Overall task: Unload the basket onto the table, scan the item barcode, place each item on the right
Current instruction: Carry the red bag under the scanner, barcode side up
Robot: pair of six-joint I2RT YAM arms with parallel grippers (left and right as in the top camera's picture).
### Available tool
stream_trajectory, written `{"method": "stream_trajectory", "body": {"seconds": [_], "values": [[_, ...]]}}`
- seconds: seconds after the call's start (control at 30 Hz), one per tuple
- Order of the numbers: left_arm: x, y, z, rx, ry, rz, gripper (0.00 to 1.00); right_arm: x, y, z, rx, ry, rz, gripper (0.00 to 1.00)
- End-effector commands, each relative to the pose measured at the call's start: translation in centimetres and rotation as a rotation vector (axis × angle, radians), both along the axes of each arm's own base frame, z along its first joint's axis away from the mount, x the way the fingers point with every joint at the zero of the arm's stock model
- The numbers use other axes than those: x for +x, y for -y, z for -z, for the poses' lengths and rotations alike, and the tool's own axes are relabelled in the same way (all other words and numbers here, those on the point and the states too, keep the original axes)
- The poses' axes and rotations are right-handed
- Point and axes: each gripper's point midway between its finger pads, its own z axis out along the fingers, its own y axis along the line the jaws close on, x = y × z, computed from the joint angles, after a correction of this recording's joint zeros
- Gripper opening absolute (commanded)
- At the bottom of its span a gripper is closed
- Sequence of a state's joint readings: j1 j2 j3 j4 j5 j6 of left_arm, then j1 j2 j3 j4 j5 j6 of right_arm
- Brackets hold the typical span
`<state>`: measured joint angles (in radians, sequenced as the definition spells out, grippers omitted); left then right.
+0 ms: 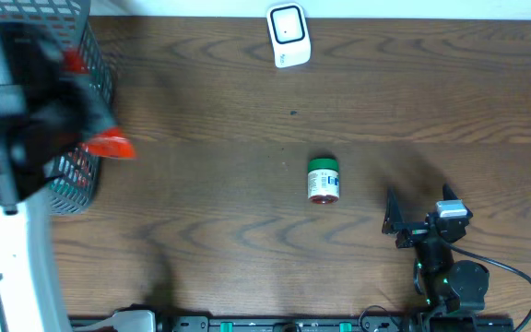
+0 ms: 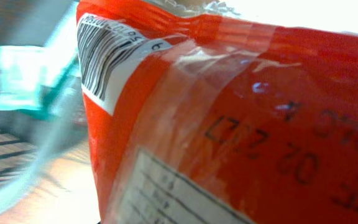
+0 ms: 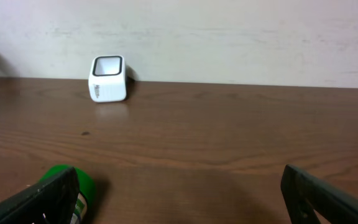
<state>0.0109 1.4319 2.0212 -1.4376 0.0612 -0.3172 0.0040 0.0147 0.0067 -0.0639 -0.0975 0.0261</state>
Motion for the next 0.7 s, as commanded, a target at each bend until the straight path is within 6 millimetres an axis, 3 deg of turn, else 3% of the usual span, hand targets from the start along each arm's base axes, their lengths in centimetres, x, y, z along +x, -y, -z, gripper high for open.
{"method": "stream_trajectory", "body": {"seconds": [0.0, 0.27, 0.4, 0.63, 0.67], "values": [[0.5, 5.2, 4.8, -0.017, -0.131, 0.126, 0.27, 0.0, 0.3, 0.1, 0.002, -0.002, 0.012, 0.99], [-0.1, 15.4, 17.7, -0.007, -0.316, 0.325, 0.27, 0.0, 0.3, 0.1, 0.002, -0.002, 0.012, 0.99], [-0.8, 19.0, 23.8, 0.005, -0.374, 0.370, 0.27, 0.0, 0.3, 0.1, 0.002, -0.002, 0.012, 0.99], [-0.7, 21.4, 30.1, 0.043, -0.459, 0.398, 0.27, 0.0, 0.3, 0.1, 0.002, -0.002, 0.012, 0.99], [-0.7, 21.6, 30.6, 0.047, -0.467, 0.401, 0.31, 0.0, 0.3, 0.1, 0.002, -0.002, 0.012, 0.99]]}}
